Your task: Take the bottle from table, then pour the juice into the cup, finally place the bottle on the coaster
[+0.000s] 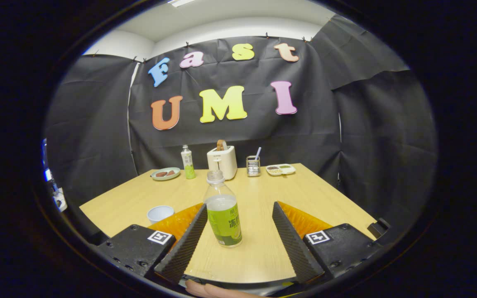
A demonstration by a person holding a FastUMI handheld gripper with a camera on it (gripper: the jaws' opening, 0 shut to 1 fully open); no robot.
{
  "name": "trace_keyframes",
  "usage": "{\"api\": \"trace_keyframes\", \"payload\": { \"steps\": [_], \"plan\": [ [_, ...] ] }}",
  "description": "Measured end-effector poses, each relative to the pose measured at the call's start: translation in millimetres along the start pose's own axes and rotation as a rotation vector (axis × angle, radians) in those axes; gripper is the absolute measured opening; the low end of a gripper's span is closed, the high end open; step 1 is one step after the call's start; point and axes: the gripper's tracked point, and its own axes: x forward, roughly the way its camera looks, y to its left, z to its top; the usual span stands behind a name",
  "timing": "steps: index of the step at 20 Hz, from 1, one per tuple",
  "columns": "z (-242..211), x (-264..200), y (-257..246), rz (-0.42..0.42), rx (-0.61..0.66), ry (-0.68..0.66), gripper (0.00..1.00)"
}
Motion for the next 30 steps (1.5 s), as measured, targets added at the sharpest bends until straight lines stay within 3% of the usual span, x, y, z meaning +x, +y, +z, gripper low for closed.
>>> {"api": "trace_keyframes", "payload": {
  "steps": [9, 17, 28, 30],
  "plan": [
    [-18.5, 22.5, 16.7, 0.009, -0.023, 0.011, 1.00],
    [-46.7, 81.9, 17.0, -0.009, 0.006, -0.025, 1.00],
    [-55.2, 137.2, 23.9, -0.014, -0.075, -0.023, 1.00],
    [-61.6, 143.2, 23.6, -0.018, -0.121, 0.000, 0.94]
  ]
}}
